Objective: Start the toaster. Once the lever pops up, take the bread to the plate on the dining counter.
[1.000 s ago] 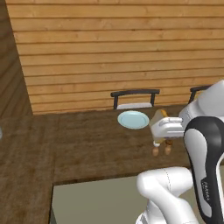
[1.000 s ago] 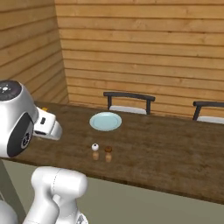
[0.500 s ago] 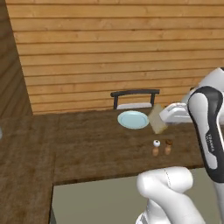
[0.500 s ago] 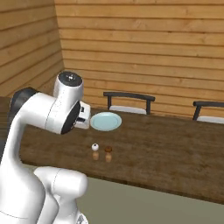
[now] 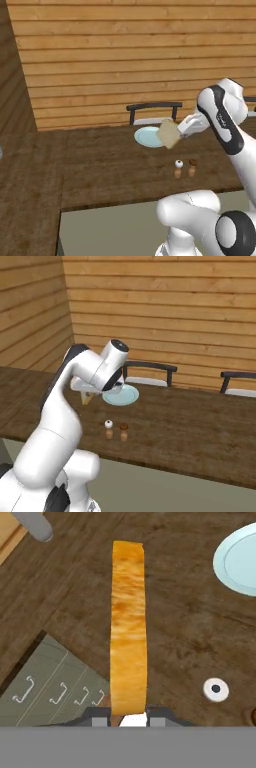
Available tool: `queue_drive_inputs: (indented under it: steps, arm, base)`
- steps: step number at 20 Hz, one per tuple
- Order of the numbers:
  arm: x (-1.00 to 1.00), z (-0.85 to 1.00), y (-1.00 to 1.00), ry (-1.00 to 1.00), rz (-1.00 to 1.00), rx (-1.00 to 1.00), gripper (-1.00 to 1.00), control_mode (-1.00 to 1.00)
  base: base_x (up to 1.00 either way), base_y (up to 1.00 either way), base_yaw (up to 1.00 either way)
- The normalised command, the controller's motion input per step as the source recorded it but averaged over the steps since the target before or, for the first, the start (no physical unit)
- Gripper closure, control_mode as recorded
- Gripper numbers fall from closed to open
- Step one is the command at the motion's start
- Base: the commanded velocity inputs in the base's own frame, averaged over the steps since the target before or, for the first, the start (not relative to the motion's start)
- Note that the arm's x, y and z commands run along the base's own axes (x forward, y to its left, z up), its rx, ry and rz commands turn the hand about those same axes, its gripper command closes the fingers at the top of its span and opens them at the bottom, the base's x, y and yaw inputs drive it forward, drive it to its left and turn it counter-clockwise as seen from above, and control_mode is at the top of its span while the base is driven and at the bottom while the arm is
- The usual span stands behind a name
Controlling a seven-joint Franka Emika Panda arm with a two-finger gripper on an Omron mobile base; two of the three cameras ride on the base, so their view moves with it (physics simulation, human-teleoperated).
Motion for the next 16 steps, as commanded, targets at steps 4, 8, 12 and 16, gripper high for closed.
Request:
queue_drive_inputs:
  steps: [4,8,12,16]
  arm:
    - [0.87,-0.17,0.08,0.02,0.01,0.00,1.00,-1.00]
    - [0.59,-0.08,0.00,0.04,-0.05,0.00,1.00,-1.00]
    - [0.70,-0.18,-0.06,0.16,-0.10,0.00,1.00,-1.00]
    - [0.51,-0.27,-0.01,0.18,-0.12,0.00,1.00,-1.00]
  base:
    - [0.00,0.00,0.00]
    - [0.00,0.00,0.00]
    - [0.00,0.00,0.00]
    - [0.00,0.00,0.00]
